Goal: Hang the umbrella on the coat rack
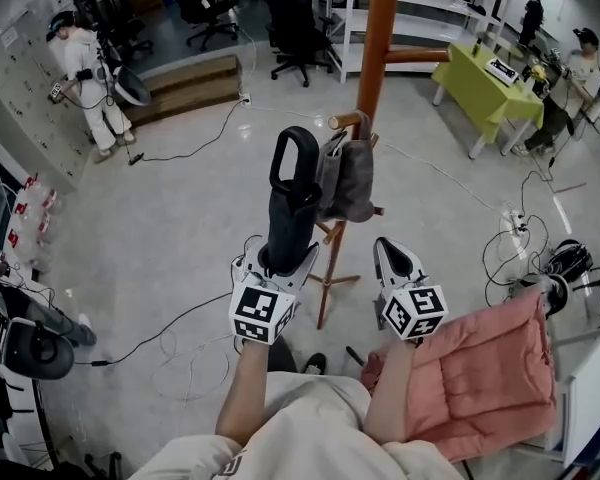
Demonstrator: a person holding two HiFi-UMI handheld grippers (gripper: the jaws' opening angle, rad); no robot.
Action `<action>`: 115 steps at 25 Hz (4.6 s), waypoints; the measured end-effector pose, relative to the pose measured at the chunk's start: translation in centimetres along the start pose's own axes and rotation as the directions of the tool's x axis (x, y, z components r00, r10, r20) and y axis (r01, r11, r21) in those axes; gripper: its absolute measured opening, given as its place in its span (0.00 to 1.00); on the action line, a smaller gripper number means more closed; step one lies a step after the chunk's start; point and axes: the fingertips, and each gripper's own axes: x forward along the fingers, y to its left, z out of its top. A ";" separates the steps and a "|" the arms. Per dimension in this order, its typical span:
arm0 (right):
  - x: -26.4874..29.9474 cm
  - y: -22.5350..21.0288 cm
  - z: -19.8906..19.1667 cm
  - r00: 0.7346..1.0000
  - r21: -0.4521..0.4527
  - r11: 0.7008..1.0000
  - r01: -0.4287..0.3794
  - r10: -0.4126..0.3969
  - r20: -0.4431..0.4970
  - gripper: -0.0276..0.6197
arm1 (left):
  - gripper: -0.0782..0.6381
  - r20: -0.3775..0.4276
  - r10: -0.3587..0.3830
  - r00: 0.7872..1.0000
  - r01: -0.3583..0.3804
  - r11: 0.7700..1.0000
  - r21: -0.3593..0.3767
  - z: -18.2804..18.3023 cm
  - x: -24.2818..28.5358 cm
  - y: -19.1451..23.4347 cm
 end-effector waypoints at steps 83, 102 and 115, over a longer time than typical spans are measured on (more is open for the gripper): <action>-0.5 -0.2 2.3 1.000 -0.082 0.996 0.024 -0.022 0.022 0.05 | 0.47 -0.118 -0.132 0.984 0.133 0.991 -0.001 -0.7 5.2 -1.9; 0.6 -0.6 1.9 1.000 -0.057 0.998 0.002 -0.002 0.010 0.05 | 0.47 -0.148 -0.127 0.981 0.131 0.991 0.017 -1.1 6.0 -1.4; -0.1 -1.9 1.9 0.999 -0.043 0.998 0.037 -0.037 0.009 0.05 | 0.47 -0.156 -0.139 0.978 0.143 0.990 0.015 -1.2 6.5 -1.3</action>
